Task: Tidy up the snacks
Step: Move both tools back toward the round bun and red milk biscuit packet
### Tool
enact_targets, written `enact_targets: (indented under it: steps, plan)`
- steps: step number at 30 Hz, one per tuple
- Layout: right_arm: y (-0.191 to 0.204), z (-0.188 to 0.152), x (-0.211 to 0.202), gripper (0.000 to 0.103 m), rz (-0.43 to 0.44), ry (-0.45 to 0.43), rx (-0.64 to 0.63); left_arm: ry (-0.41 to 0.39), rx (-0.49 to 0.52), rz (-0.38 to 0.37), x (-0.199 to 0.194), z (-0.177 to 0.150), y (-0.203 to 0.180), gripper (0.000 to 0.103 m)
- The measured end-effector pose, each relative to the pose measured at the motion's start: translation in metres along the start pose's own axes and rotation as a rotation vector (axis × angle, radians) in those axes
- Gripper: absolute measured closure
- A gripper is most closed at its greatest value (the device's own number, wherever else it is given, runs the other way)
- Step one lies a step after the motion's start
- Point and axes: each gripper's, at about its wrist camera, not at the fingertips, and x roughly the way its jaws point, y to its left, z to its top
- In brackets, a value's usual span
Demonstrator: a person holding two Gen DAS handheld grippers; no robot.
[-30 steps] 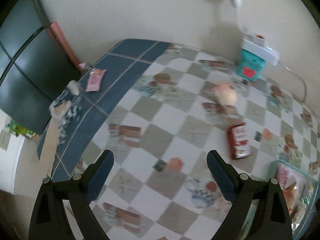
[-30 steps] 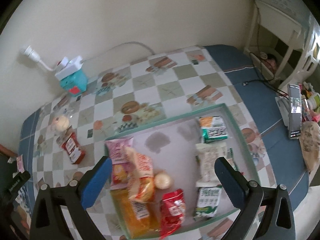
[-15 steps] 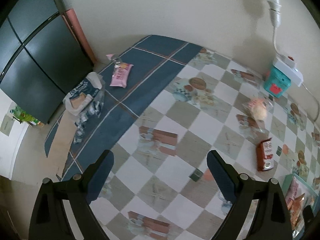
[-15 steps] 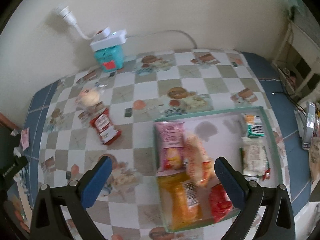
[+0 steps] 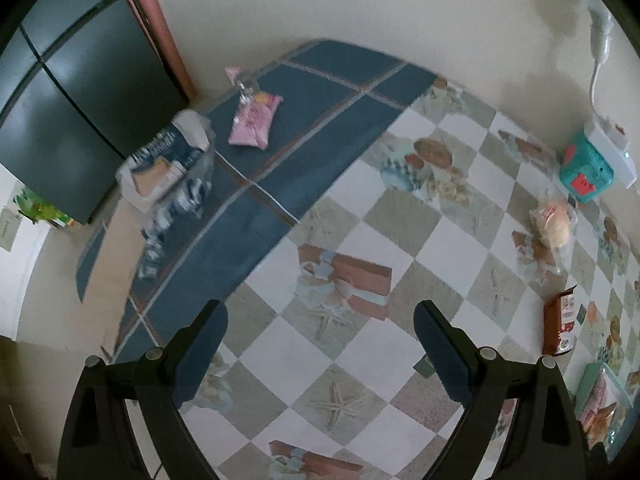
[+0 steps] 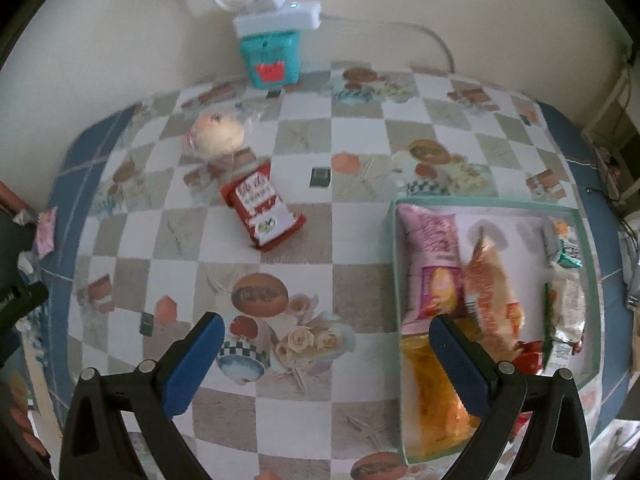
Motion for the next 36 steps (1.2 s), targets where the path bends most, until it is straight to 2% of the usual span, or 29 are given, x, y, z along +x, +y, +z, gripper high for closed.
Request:
enact_targets:
  steps: [5, 11, 17, 21, 26, 31, 36]
  plan:
    - [0.009, -0.001, 0.019, 0.000, 0.006, 0.012, -0.035, 0.066, 0.024, -0.022, 0.026, -0.004, -0.012, 0.009]
    - [0.019, 0.006, 0.027, 0.000, 0.038, -0.018, -0.076, 0.101, 0.061, -0.037, 0.047, -0.004, -0.030, 0.009]
    - [0.026, 0.021, 0.040, 0.000, 0.084, -0.055, -0.070, 0.103, 0.078, -0.034, 0.064, 0.001, -0.042, 0.009]
    - [0.020, 0.029, 0.052, 0.000, 0.138, -0.068, -0.023, 0.106, 0.076, -0.070, 0.076, 0.002, -0.049, 0.009]
    - [0.017, 0.039, 0.064, 0.000, 0.133, -0.092, -0.021, 0.105, 0.083, -0.081, 0.088, 0.001, -0.056, 0.009]
    - [0.017, 0.047, 0.067, 0.000, 0.174, -0.110, -0.023, 0.097, 0.034, -0.094, 0.094, 0.003, -0.051, 0.009]
    - [0.022, 0.050, 0.073, 0.000, 0.177, -0.099, -0.033, 0.085, 0.020, -0.072, 0.097, 0.006, -0.042, 0.009]
